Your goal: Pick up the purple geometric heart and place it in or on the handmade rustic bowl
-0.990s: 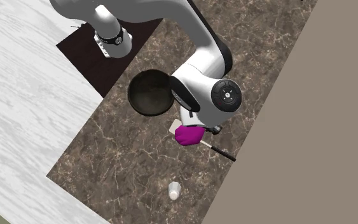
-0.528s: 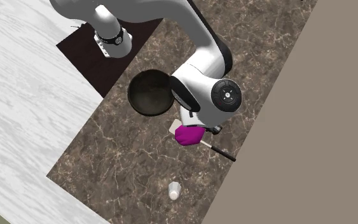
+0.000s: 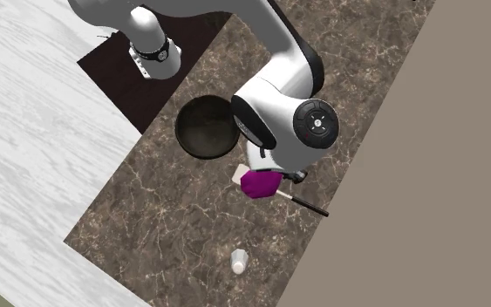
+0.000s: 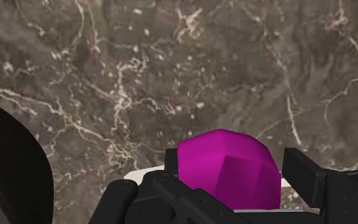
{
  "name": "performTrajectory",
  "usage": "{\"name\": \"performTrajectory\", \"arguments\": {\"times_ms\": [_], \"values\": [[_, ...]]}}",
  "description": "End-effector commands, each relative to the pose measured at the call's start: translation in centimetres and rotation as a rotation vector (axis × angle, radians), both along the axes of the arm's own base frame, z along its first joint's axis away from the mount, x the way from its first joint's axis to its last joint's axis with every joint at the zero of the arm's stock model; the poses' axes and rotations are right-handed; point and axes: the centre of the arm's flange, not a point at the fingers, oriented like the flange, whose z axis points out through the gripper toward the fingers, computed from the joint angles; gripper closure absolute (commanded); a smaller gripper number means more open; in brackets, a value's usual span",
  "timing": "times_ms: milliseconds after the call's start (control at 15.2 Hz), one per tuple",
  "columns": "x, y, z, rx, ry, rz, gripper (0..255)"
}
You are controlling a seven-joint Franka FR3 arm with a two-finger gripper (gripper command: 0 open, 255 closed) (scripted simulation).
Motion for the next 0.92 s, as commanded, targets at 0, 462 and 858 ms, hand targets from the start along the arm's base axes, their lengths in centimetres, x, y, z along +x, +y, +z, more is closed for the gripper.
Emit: {"name": "performTrajectory", "arguments": {"times_ms": [0, 462, 858], "values": [[0.1, 0.0, 1.1, 0.000, 0.000, 0.000, 255], [0.1, 0.0, 4.8, 0.000, 0.000, 0.000, 255], [0.1, 0.0, 8.0, 0.000, 0.000, 0.000, 255]]}}
